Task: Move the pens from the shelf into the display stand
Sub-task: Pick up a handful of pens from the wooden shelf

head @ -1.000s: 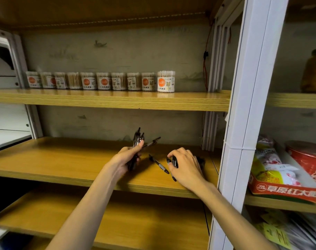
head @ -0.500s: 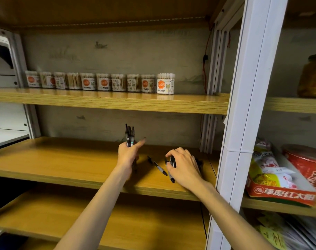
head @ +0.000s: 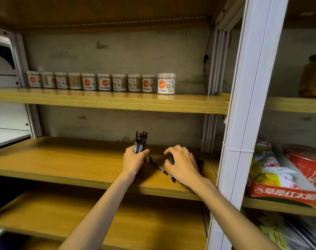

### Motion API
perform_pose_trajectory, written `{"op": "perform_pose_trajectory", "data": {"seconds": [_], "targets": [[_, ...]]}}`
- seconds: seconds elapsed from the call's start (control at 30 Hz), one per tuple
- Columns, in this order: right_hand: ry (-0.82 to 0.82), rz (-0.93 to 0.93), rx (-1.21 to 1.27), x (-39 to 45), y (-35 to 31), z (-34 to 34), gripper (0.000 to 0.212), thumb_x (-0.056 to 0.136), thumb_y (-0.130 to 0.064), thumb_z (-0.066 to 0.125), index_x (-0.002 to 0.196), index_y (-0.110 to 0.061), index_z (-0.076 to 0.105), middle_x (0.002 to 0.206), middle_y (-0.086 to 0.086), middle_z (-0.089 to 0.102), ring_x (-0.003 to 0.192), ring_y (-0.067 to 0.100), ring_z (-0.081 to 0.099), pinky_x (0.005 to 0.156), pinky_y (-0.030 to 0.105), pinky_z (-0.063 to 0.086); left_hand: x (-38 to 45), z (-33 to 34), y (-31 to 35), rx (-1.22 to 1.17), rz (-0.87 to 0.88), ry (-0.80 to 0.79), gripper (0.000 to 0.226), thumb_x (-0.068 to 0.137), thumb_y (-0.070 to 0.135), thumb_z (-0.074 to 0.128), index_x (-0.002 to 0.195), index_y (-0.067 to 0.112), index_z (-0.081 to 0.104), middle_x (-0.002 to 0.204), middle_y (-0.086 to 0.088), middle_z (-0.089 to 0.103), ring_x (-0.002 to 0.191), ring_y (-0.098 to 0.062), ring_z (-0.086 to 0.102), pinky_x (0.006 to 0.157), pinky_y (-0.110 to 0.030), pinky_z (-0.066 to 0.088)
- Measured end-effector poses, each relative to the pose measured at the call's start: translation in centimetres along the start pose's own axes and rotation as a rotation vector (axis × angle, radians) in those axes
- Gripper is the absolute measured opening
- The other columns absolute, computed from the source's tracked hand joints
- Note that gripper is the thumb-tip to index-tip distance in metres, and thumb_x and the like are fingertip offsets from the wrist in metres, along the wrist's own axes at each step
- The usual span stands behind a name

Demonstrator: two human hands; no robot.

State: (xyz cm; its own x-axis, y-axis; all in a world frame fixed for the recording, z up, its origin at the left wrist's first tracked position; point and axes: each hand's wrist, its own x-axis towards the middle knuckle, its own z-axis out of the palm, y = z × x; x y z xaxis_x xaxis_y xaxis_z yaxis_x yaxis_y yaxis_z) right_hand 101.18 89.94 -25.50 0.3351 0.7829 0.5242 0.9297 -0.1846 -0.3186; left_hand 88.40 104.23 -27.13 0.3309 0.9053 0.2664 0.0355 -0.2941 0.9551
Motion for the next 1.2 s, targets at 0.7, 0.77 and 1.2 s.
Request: {"op": "perform_pose_trajectory", "data": {"seconds": [0.7, 0.77, 1.2], "targets": [[-0.121, -0.078, 0.122, -1.3, -4.1, -0.5, 0.030, 0.095, -0.042, 0.062, 0.123, -0.034, 0.058, 0.120, -0.011, 0.058, 0.116, 0.013, 0.054, 0.096, 0.034, 0.047, -3.0, -3.4, 1.7, 0.142, -0.019, 0.163, 0.027, 0.089, 0.022, 0.070, 0.065, 0.020, 0.058, 0.055, 0.004, 0.057, 0.050, -0.011, 0.051, 0.048, -0.026, 0.039], [-0.130, -0.092, 0.131, -1.3, -5.1, -0.6, 0.029, 0.095, -0.042, 0.062, 0.123, -0.034, 0.059, 0.118, -0.010, 0.059, 0.114, 0.012, 0.055, 0.097, 0.034, 0.047, -3.4, -4.9, 2.0, 0.262, -0.012, 0.152, 0.027, 0.087, 0.023, 0.070, 0.063, 0.022, 0.057, 0.058, 0.005, 0.057, 0.054, -0.013, 0.052, 0.047, -0.026, 0.034], [-0.190, -0.240, 0.295, -5.1, -10.3, -2.0, 0.022, 0.097, -0.037, 0.063, 0.118, -0.031, 0.063, 0.114, -0.013, 0.063, 0.105, 0.004, 0.059, 0.094, 0.033, 0.052, -11.8, -12.8, 4.1, 0.588, -0.057, 0.257, 0.019, 0.082, 0.038, 0.069, 0.076, 0.020, 0.062, 0.065, 0.002, 0.064, 0.061, -0.020, 0.063, 0.050, -0.028, 0.042]]}}
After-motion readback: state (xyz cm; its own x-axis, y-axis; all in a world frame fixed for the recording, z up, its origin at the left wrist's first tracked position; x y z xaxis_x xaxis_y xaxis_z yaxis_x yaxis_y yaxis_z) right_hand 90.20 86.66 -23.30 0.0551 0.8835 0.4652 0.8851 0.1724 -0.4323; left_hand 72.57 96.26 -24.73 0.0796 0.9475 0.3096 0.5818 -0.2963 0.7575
